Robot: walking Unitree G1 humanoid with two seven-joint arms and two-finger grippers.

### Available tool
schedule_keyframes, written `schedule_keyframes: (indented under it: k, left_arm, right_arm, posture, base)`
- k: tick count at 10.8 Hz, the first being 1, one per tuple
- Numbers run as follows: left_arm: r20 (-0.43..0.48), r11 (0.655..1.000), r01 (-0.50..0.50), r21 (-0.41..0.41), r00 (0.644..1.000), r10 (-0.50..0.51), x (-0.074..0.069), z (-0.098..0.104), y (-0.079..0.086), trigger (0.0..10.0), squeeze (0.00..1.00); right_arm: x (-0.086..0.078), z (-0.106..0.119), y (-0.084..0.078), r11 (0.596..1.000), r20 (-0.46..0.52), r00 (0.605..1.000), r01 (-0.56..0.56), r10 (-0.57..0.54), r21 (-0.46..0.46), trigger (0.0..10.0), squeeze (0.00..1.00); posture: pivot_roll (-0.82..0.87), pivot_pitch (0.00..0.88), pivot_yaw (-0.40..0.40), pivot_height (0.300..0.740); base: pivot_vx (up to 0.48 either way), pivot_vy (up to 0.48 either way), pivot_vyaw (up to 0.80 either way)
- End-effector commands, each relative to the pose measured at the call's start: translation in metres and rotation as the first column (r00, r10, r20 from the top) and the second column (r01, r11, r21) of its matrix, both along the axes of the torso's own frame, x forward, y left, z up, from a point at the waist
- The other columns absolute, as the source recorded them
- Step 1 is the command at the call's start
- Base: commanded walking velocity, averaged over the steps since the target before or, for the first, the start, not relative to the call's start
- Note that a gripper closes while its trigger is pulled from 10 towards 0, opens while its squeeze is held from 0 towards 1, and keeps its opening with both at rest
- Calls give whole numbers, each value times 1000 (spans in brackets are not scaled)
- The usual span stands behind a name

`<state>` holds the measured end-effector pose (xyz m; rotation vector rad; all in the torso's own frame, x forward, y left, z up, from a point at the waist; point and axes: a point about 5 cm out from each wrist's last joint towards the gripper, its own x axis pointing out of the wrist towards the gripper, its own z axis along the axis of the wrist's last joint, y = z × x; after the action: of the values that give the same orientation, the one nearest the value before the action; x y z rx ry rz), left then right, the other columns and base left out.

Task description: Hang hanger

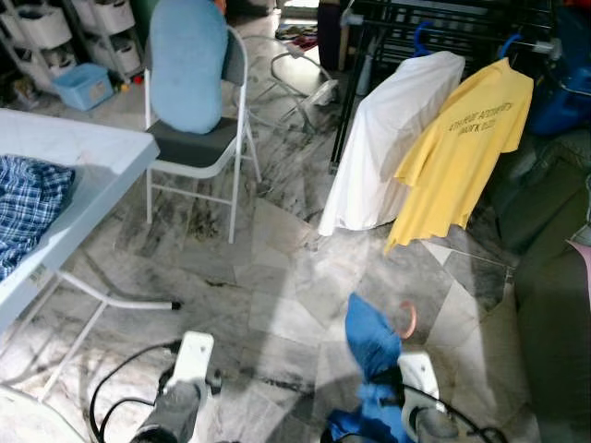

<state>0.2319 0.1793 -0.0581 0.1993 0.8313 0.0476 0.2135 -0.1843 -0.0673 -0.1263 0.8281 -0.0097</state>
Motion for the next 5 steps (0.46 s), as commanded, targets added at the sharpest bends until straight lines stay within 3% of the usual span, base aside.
schedule_keyframes:
  k: [1,3,5]
  left_arm:
    - [20,999,-38,4,999,37,4,3,5,10000,0]
    - [78,990,-141,-11,987,142,15,14,24,10000,0]
    - [110,985,-168,-31,979,171,20,19,29,10000,0]
  right_arm:
    - [11,8,-2,1000,48,999,9,-9,-8,10000,0]
    - [39,27,-1,999,149,989,-23,28,-31,10000,0]
    - [56,42,0,1000,220,975,-13,17,-22,10000,0]
  posture:
    - [-65,74,-20,740]
    - [-55,67,-18,740]
    - [-58,64,-12,740]
  base:
    - [0,0,0]
    - [0,0,0]
    - [0,0,0]
